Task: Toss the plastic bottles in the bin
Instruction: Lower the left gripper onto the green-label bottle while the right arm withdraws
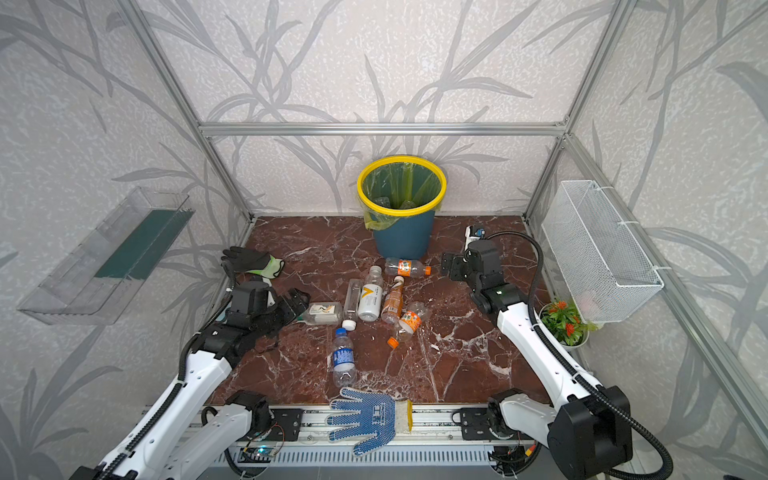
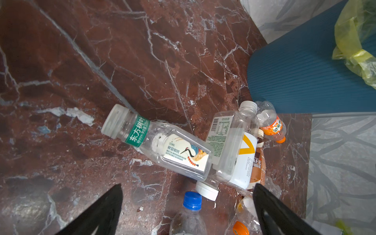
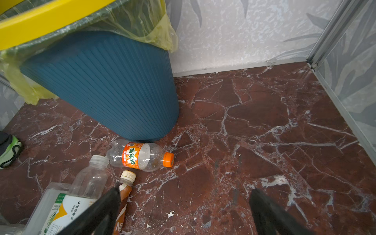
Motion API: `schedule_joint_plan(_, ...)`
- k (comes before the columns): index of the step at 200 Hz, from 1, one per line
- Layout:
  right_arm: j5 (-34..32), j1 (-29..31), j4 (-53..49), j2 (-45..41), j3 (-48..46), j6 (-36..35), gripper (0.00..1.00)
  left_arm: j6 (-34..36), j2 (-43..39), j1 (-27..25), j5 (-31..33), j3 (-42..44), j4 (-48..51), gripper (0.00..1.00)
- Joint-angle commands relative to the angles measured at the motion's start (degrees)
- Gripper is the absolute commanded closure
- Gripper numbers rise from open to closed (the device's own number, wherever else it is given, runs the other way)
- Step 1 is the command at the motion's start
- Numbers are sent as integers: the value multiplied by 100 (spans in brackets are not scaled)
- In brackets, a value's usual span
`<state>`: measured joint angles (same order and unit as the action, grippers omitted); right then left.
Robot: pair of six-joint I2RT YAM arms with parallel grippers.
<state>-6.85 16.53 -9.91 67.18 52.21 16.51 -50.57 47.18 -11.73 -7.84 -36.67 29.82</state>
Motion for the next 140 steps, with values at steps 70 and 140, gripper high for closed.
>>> schedule_joint_plan(70, 193, -44, 217, 563, -18, 113, 1, -2595, 606, -603, 93, 199, 176, 1)
schedule_joint_plan(140, 349, -124, 343, 687, -70, 190, 0, -3217, 1458, -605, 30, -84, -30, 1)
